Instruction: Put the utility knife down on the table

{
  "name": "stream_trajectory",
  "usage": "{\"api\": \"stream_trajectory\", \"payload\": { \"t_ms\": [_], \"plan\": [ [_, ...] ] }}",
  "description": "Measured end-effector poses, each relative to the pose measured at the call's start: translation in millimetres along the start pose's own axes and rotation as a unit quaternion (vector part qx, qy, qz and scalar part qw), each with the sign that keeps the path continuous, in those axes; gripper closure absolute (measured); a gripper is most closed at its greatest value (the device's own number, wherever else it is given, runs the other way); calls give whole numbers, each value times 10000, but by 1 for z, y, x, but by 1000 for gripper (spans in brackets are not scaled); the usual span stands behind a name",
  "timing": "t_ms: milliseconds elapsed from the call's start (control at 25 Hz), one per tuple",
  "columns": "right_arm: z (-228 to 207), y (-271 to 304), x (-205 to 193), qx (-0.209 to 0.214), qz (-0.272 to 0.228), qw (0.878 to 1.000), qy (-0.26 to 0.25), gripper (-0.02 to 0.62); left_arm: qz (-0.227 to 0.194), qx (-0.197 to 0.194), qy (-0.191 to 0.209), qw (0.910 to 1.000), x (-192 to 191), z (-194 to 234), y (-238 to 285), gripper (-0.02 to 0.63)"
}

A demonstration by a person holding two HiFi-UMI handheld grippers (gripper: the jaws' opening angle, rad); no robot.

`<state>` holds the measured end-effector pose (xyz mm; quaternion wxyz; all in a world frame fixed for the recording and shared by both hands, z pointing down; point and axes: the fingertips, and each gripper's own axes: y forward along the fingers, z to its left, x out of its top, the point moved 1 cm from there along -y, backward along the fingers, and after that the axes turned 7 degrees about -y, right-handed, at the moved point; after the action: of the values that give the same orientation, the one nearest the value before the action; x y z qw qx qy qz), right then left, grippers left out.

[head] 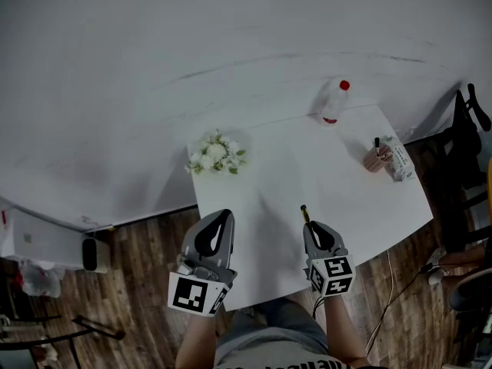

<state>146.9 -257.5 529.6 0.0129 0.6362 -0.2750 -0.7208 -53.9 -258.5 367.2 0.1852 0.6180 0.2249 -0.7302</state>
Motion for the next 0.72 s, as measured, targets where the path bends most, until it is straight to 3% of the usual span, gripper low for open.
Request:
{"api": "stream_trajectory", "payload": {
  "t_ms": [720],
  "plan": [
    [-3,32,-50,232,807,9965,-24,540,102,296,-31,9995,-9,13,0,597]
  ]
}}
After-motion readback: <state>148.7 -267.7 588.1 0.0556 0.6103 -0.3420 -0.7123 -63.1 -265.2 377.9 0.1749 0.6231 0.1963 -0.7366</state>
